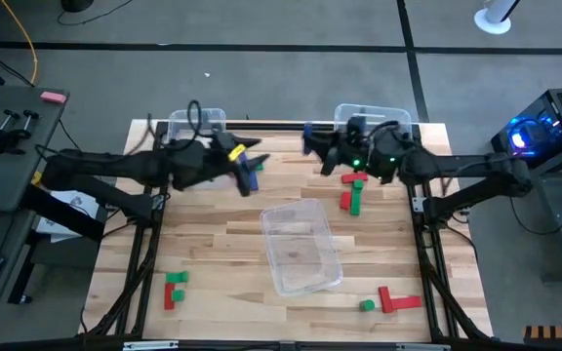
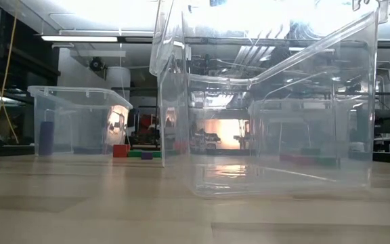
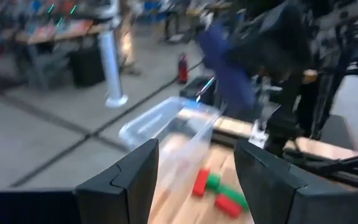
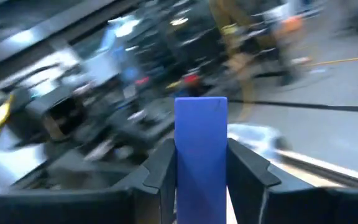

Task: Sort blocks
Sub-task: Put the blue block into the top left transparent bin

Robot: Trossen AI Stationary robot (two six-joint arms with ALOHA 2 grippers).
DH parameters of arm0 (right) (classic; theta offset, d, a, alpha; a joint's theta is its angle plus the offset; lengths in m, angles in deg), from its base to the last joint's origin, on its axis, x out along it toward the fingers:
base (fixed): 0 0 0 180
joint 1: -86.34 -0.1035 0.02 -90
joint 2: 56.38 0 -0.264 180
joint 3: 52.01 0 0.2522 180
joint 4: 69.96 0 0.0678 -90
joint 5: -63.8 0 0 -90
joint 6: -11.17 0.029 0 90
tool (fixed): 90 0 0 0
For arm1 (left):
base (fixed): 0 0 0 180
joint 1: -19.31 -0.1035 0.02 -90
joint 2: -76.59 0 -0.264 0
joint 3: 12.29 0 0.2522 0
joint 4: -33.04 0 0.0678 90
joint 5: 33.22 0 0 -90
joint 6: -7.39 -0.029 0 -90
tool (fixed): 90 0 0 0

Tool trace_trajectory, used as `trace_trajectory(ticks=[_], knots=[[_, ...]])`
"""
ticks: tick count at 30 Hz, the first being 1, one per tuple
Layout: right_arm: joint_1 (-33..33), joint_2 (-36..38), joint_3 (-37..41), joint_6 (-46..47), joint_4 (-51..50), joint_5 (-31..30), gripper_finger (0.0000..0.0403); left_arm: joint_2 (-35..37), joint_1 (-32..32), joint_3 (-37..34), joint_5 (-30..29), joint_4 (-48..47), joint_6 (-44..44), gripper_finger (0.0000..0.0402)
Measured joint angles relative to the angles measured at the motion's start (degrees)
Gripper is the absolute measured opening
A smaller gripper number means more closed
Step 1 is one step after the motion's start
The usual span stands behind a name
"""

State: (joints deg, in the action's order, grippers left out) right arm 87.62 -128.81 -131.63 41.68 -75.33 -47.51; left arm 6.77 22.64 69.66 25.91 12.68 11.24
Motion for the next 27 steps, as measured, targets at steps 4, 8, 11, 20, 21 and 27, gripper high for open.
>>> trace_trajectory(ticks=[4,8,11,20,21,27], knots=[[-0.1,-2.4,0.1,-3.5,1.9,12.0,0.0102,-2.3,0.3,0.0,9.4,8.7,-4.4,0.0197],[-0.9,-2.6,0.1,-8.0,2.6,16.0,0.0102,-1.4,-0.2,0.0,17.2,9.3,-1.8,0.0197],[-1.4,-2.6,0.0,-10.3,3.1,18.4,0.0102,-0.7,-0.8,0.1,23.0,9.8,1.6,0.0197],[-2.0,-3.4,-0.1,-13.6,3.2,25.1,0.0102,-1.1,-1.1,0.1,26.6,9.8,4.5,0.0197],[-2.3,-3.7,-0.1,-14.1,3.4,25.1,0.0102,-1.3,-1.1,0.1,26.6,10.0,4.9,0.0197],[-3.7,-4.5,-0.2,-16.5,4.9,25.3,0.0102,-2.5,-1.1,0.1,26.6,11.1,6.6,0.0197]])
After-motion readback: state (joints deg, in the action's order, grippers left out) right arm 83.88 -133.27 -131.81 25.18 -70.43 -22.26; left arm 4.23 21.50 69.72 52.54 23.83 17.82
